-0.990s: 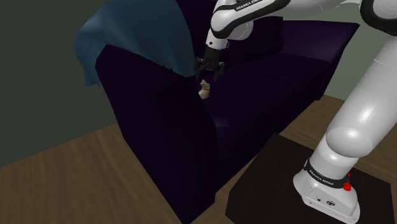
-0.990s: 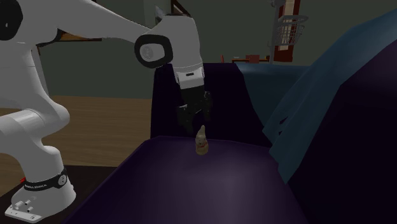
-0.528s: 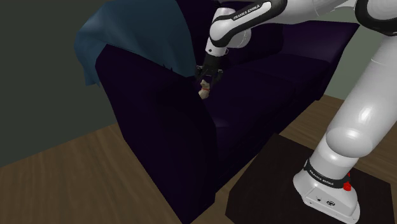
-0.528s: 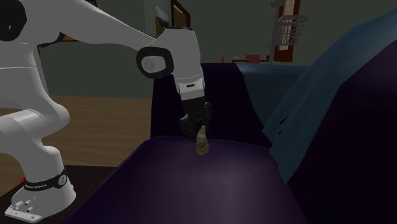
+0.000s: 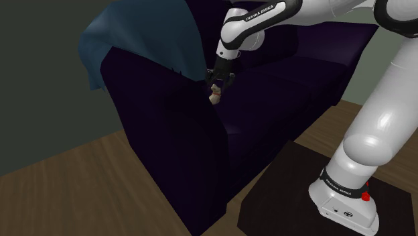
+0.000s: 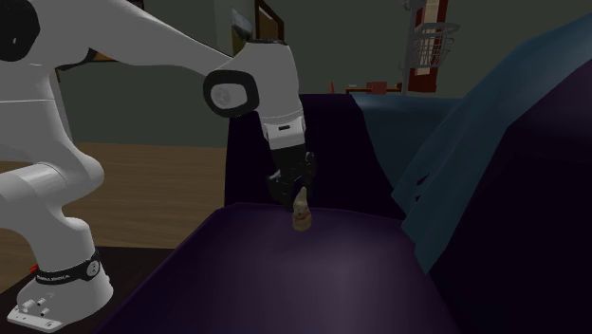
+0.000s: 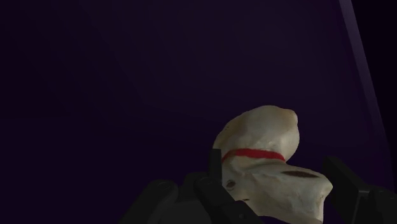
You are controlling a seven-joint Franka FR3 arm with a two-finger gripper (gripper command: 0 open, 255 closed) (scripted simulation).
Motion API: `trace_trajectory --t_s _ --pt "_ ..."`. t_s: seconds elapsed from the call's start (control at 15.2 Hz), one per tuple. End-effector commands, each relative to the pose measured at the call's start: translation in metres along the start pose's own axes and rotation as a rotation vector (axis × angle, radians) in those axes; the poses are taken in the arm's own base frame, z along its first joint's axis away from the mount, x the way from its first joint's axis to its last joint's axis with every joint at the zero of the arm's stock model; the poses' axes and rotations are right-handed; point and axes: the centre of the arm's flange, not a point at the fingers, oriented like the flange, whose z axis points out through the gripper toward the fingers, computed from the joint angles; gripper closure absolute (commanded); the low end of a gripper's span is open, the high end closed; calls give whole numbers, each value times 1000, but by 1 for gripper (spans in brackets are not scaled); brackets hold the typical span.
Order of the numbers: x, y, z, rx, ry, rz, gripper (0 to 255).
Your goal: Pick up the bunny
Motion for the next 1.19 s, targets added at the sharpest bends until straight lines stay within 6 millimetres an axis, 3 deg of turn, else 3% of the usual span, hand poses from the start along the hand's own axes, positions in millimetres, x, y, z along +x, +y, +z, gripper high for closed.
trace_trajectory --t_s 0.0,0.99,1.12 --pt "-1 0 0 -1 -2 0 255" --pt "1 -18 -77 -1 -2 0 255" --pt "1 -18 -78 -1 -2 0 255"
